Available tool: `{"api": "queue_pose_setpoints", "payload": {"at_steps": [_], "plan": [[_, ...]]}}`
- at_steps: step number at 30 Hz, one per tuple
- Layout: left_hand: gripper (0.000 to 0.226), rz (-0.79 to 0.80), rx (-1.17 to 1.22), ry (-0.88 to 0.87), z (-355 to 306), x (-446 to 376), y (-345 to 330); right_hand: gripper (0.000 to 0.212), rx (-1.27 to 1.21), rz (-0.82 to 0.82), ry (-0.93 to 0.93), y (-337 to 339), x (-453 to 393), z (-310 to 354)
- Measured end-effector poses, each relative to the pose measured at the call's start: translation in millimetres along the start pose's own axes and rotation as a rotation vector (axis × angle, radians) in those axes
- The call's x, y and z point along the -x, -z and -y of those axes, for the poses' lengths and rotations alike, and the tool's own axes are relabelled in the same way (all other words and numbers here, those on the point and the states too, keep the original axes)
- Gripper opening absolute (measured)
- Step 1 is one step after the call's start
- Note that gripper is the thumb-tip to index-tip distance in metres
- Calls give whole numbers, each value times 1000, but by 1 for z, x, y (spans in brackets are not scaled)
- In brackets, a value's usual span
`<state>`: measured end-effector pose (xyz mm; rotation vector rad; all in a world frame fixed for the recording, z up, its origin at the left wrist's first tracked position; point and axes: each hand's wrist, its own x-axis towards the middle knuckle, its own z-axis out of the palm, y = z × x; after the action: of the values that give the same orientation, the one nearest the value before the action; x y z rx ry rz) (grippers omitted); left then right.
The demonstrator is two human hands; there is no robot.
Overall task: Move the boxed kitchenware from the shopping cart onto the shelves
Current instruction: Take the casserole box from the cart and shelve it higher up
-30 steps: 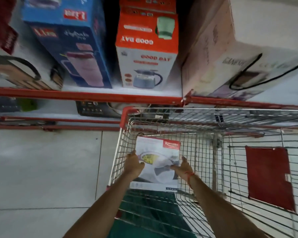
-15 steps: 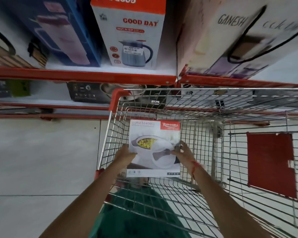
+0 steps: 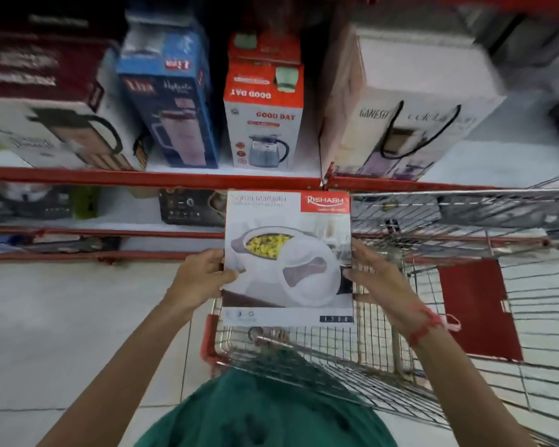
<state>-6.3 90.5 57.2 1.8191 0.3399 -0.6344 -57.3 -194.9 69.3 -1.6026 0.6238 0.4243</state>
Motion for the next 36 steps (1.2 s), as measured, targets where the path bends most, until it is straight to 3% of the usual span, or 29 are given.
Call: {"api": "queue_pose_setpoints", "payload": {"at_steps": [4,9,20,26,31,36], "plan": [[29,-26,8,-46,-16,13,24,66,60,-9,69,-15,15,30],[31,-80,40,-163,-62,26,57,64,133,-131,313,-31,29,71],[37,-326,7,-643,-201,48,139,64,158,-235,801,-38,71,226],[32,-468,56,-890,-291,36,157,67,217,-464,1118,-44,64,323],[35,-608,19,-1032,-341,-2,152,66,152,-673,1227,-63,13,368],[41,-645,7,-1019,-353,-52,143,71,135,-723,1178,-72,-44,387]]}}
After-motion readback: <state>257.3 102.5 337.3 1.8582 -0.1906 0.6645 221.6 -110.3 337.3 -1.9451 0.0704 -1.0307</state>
